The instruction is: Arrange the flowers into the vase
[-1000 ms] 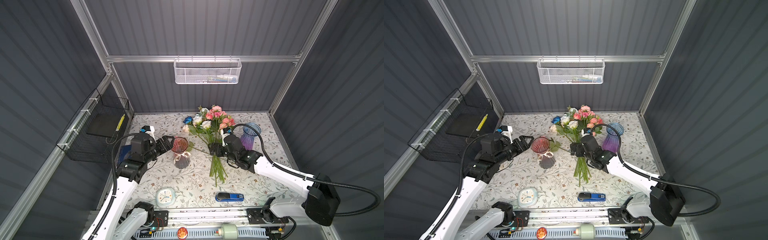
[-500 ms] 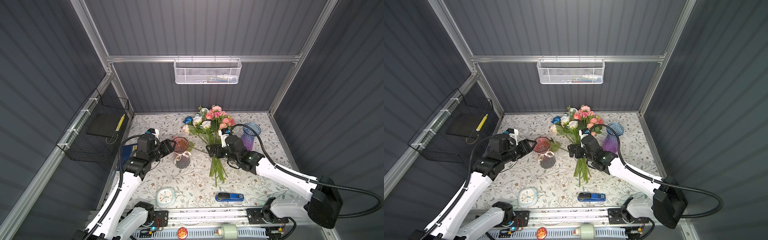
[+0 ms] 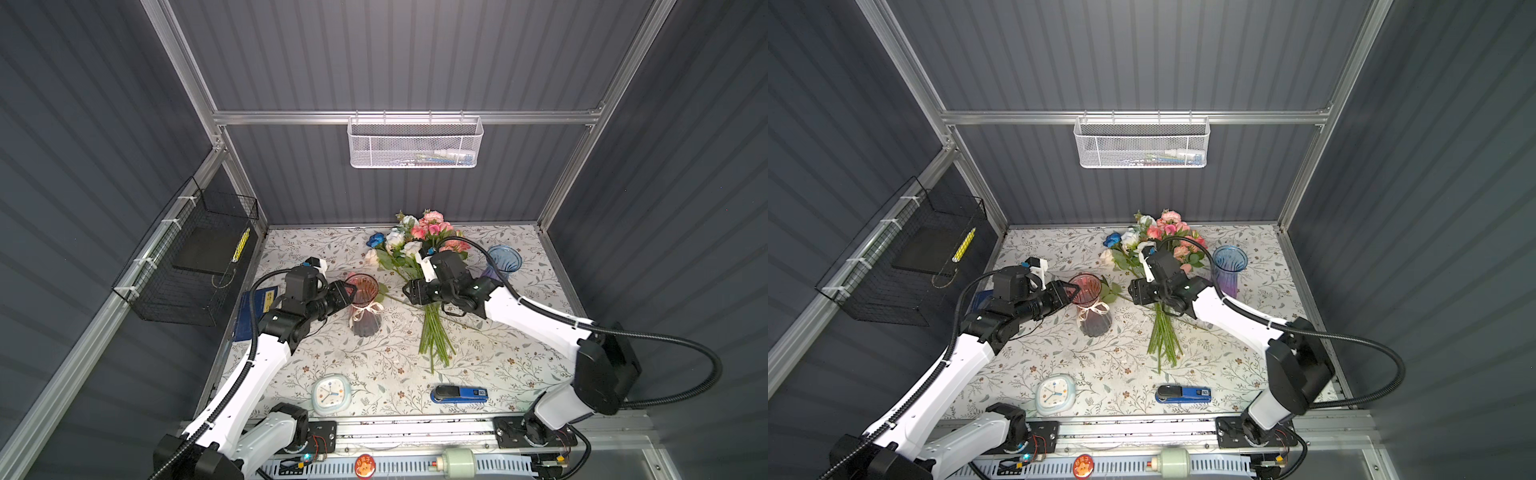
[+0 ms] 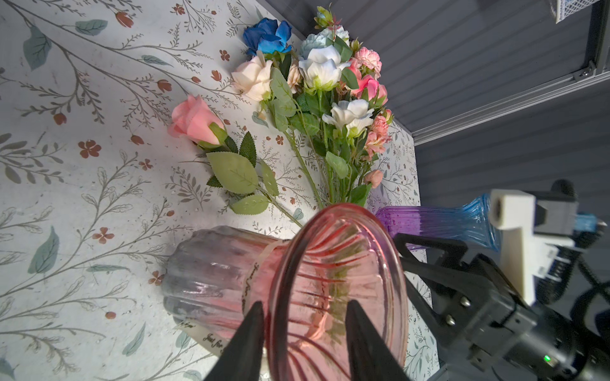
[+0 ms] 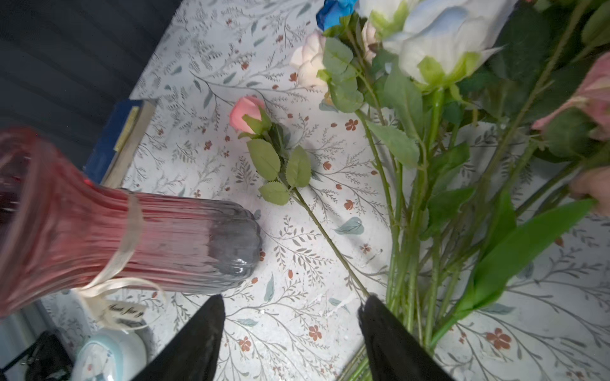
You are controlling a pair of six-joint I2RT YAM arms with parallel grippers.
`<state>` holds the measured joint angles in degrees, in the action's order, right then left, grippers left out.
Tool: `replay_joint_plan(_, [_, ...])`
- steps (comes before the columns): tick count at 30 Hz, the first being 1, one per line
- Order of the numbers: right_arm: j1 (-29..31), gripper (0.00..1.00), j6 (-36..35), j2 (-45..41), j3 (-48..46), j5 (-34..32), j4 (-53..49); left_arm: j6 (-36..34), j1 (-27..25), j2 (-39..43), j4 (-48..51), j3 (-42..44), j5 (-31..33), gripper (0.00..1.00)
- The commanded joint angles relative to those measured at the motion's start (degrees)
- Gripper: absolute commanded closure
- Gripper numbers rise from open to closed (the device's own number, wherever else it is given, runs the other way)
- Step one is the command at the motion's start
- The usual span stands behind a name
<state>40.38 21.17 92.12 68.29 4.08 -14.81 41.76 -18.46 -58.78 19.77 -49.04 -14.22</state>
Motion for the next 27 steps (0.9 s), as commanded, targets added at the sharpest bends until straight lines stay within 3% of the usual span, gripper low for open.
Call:
replay_joint_plan(1, [-0.2,0.32,-2.6,0.6,0.5,-2.8,-5.7,0.3,-0.9,-0.5,-3.2,1.1,-2.3,0.67])
replay_joint_plan(4, [-1.2,0.34,-1.0,-1.9,-1.8,-4.0,-3.6,0.9,-2.2,-2.0,-5.0,1.6,-2.7,0.72])
replay_joint_plan(12, [-6.4,0.41,1.1,-8.6,-8.7,-3.4,-2.7,1.5,-8.1,-7.3,-9.2,-0.1,-0.2,0.73])
replay_joint_plan(19, [-7.3,0.50,0.6,-5.5,-8.6,-0.7,-3.1,2.3,-11.9,-11.2,-11.1,-2.6,0.4,0.74])
replay_joint_plan(21, [-7.3,0.53,0.7,-2.9,-7.5,0.6,-2.7,2.1,-11.9,-10.1,-9.3,-3.1,1.8,0.64])
replay_joint_plan(27, [-7.1,0.58,1.4,4.6,-4.3,2.3,-0.9,-2.2,-11.9,-0.3,-0.2,-4.7,10.8,0.16])
